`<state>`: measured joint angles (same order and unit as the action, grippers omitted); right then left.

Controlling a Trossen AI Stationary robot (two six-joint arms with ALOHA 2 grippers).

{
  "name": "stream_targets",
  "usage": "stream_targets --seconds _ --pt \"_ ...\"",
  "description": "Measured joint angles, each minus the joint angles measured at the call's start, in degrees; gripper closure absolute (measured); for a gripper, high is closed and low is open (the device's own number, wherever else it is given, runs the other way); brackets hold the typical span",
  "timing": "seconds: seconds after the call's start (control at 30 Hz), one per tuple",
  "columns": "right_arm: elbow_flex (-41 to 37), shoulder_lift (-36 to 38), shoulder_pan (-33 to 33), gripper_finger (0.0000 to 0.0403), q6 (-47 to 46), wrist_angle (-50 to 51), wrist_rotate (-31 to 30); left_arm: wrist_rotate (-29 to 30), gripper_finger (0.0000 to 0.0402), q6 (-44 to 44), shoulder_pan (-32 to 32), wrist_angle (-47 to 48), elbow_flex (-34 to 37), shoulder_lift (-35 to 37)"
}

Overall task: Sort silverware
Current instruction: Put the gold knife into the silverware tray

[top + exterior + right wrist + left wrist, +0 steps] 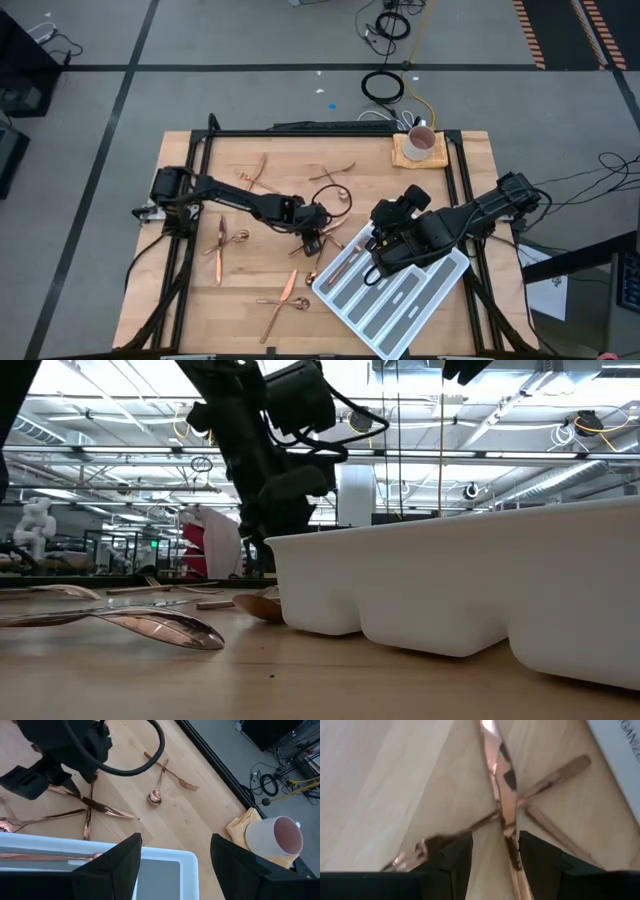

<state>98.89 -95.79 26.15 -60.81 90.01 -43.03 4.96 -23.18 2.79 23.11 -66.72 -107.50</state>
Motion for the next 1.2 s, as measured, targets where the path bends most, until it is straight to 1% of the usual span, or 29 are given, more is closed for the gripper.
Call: stream_targets --seconds 0.27,0.6,0.93,0.97,1.03,1.17,1.2 --pt "0.00 0.00 1.57 0.0181 -1.17 0.01 -0.01 -1.57 0.0234 -0.20 -0.14 0.04 0.07 -0.74" --pt "0.00 0.00 2.50 0.0181 -1.93 0.01 -0.10 -1.72 0.0234 -0.46 0.37 -1.47 0.04 -1.11" --pt "-0.02 0.00 2.49 0.0181 -1.96 0.01 -0.13 -3.20 0.0237 -0.52 0.41 -2.40 -0.19 -5.83" --pt "-0.02 0.00 2.49 0.0181 -1.95 0.00 -0.12 -3.22 0.0242 -0.51 0.41 -2.12 -0.24 -6.01" --pt "-0.02 0.00 2.49 0.0181 -1.95 0.01 -0.12 -3.35 0.0269 -0.50 0.29 -1.30 -0.24 -6.08" --pt "-0.02 0.00 2.49 0.0181 -1.95 0.01 -0.08 -4.12 0.0369 -0.31 0.09 -1.88 -0.13 -6.23" --pt "-0.02 0.00 2.49 0.0181 -1.95 0.01 -0.06 -4.59 0.0376 -0.52 0.11 -2.44 -0.13 -6.26"
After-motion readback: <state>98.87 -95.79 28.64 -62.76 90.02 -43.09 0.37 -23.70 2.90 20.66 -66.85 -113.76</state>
